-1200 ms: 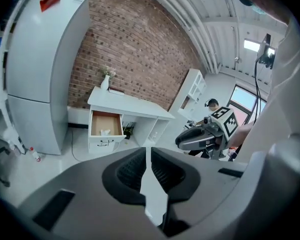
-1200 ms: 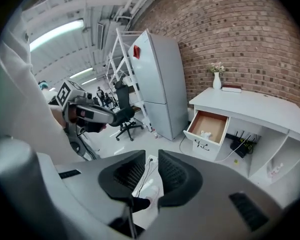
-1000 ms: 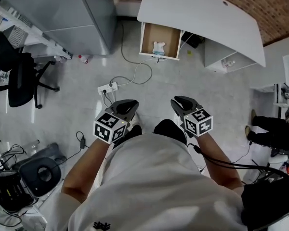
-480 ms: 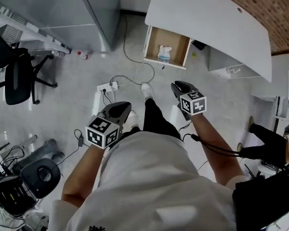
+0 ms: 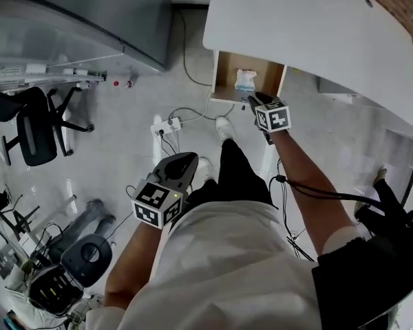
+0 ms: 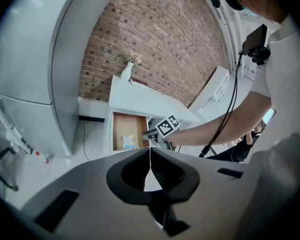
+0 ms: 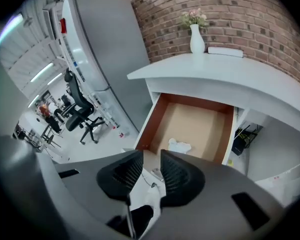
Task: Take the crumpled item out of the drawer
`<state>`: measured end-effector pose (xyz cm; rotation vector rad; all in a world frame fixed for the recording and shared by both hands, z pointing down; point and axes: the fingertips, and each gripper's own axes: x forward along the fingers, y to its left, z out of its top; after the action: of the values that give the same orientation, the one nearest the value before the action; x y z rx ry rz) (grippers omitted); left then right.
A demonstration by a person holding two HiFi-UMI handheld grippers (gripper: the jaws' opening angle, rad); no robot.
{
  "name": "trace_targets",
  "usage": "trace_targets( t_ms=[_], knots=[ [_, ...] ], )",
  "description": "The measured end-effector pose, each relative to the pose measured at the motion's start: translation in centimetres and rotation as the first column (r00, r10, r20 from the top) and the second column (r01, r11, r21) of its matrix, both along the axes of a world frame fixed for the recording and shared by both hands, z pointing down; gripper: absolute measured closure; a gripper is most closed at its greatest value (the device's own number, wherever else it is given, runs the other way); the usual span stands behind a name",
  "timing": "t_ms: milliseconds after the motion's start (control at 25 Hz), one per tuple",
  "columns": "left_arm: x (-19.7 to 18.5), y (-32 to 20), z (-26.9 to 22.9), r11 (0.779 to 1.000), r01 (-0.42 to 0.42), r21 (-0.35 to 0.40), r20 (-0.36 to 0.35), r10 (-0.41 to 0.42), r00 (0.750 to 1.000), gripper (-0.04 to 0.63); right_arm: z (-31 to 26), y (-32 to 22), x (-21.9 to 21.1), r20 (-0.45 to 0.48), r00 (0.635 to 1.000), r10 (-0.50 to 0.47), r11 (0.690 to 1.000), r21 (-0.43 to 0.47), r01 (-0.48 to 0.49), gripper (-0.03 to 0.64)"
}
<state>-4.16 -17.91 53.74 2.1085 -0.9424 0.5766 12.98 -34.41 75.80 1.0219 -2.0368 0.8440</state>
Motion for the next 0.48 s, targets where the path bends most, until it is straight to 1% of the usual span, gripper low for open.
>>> trace_targets(
  t_ms=[120, 240, 480],
  knots=[
    [1.0, -2.7, 0.7, 1.000, -0.017, -0.001, 0.008, 0.017, 1.000, 0.571, 3.8, -2.7, 0.3, -0.043, 0.999, 0.001, 0.999, -0.045, -0.003, 0.476],
    [1.2, -4.5, 1.5, 1.000, -0.007, -0.020, 0.014, 0.008, 1.000, 0.571, 7.2, -4.6, 0.0, -0.077, 0.997, -0.004, 0.995, -0.095, -0.004, 0.461],
    [1.2, -6.8, 3.5, 0.997, 0.016, -0.071, 0.017, -0.015, 1.000, 0.571, 12.9, -7.9, -0.3, -0.131, 0.991, -0.022, 0.986, -0.167, -0.001, 0.457]
  ],
)
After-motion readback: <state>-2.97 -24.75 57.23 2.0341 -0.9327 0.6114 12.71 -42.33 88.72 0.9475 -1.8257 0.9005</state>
